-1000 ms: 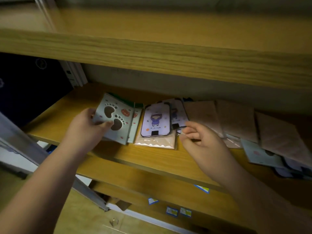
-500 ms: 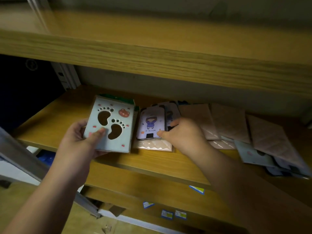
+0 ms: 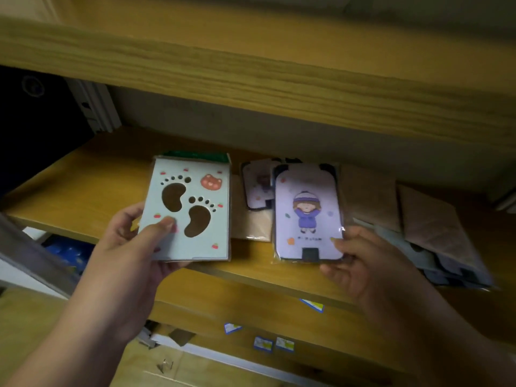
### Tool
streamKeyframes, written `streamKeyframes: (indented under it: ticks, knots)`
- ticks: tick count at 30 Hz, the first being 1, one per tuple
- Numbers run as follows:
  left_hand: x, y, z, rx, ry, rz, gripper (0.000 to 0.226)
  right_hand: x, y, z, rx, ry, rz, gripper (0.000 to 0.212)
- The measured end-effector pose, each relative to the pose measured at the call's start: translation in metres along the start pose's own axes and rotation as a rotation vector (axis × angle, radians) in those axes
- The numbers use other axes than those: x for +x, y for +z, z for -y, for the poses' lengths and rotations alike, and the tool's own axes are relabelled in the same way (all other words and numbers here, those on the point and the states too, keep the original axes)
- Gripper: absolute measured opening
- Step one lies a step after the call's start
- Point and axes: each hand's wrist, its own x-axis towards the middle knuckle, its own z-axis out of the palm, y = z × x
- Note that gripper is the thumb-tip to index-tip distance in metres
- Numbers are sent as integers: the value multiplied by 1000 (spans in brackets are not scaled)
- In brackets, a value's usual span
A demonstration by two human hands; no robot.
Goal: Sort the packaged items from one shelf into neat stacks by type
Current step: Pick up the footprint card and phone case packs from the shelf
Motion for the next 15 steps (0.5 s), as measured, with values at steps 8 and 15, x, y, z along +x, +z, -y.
streamKeyframes:
  ticks: [8,15]
  knots:
    - [-68,65,12,97,-28,113,34,-66,-64,18,79,-50,-134,16]
    - [-178,127,36,105,31,148,26,-176,-140,32,98,-111,-52,16]
